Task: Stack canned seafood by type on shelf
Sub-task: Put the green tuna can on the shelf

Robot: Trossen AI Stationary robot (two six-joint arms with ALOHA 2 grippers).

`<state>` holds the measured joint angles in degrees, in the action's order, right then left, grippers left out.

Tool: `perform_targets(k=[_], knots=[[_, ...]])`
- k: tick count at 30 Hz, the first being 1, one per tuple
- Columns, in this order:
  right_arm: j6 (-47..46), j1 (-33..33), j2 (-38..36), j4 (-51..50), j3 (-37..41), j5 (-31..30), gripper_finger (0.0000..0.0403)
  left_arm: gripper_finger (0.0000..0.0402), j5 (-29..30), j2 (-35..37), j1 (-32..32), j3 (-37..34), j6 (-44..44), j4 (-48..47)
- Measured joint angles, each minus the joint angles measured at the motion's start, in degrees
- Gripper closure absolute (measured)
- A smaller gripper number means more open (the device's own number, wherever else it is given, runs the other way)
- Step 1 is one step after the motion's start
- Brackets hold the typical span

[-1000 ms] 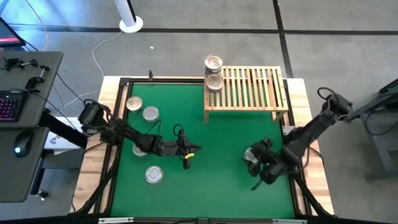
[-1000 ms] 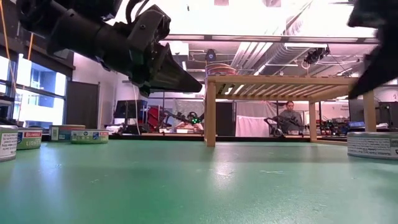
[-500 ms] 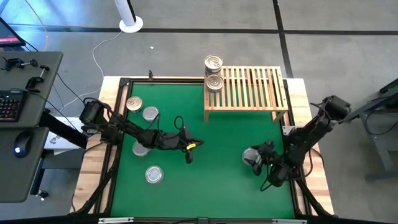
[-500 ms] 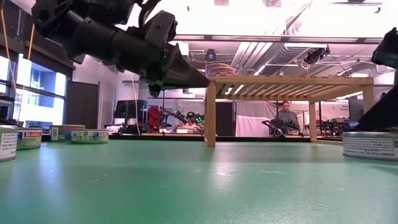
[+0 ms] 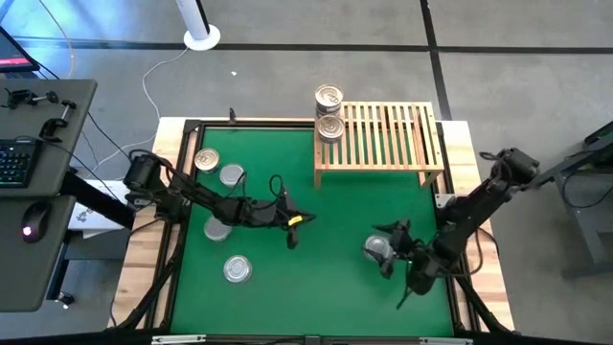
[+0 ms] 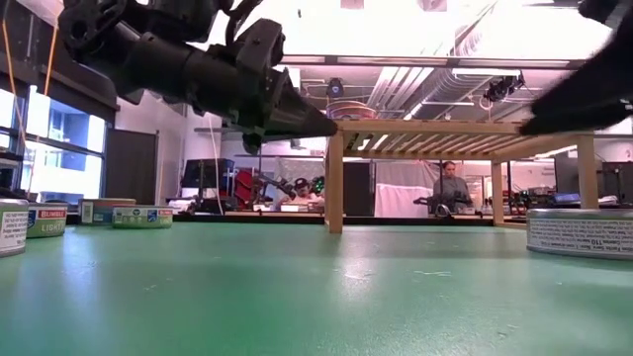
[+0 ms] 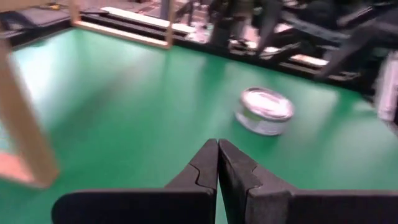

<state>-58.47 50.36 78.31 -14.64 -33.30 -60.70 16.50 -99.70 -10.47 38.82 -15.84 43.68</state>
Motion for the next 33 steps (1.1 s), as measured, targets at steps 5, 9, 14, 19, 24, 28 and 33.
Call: perform_targets(k=[5, 9, 14, 19, 24, 28, 33], knots=[[-16.2, 7.3, -2.0, -17.1, 0.0, 7.5, 0.005, 0.0401, -5.4, -4.6, 0.0, 4.6, 1.1, 0.0], [-20.8, 10.0, -2.0, -23.8, 0.0, 14.3, 0.005, 0.0401, -9.5, -11.2, 0.0, 11.0, 2.1, -0.1], [-18.1, 12.0, -2.0, -22.9, 1.0, 19.4, 0.005, 0.0401, -11.9, -18.4, 0.0, 18.8, 2.0, -0.6], [-13.3, 10.7, -1.9, -9.6, 8.6, 19.1, 0.005, 0.0402, -15.0, -24.4, 0.6, 25.5, 1.5, -2.0], [-7.8, 8.9, -1.8, 8.9, 15.7, 13.1, 0.005, 0.0401, -18.4, -28.8, 1.6, 29.5, -0.8, -4.1], [-0.2, 6.2, -1.8, 21.7, 20.1, 11.0, 0.005, 0.0401, -19.0, -31.6, 2.4, 31.7, -1.9, -4.0], [10.7, 2.3, -1.4, 33.6, 23.8, 11.1, 0.005, 0.0401, -20.8, -34.0, 3.1, 33.4, -2.4, -3.8]])
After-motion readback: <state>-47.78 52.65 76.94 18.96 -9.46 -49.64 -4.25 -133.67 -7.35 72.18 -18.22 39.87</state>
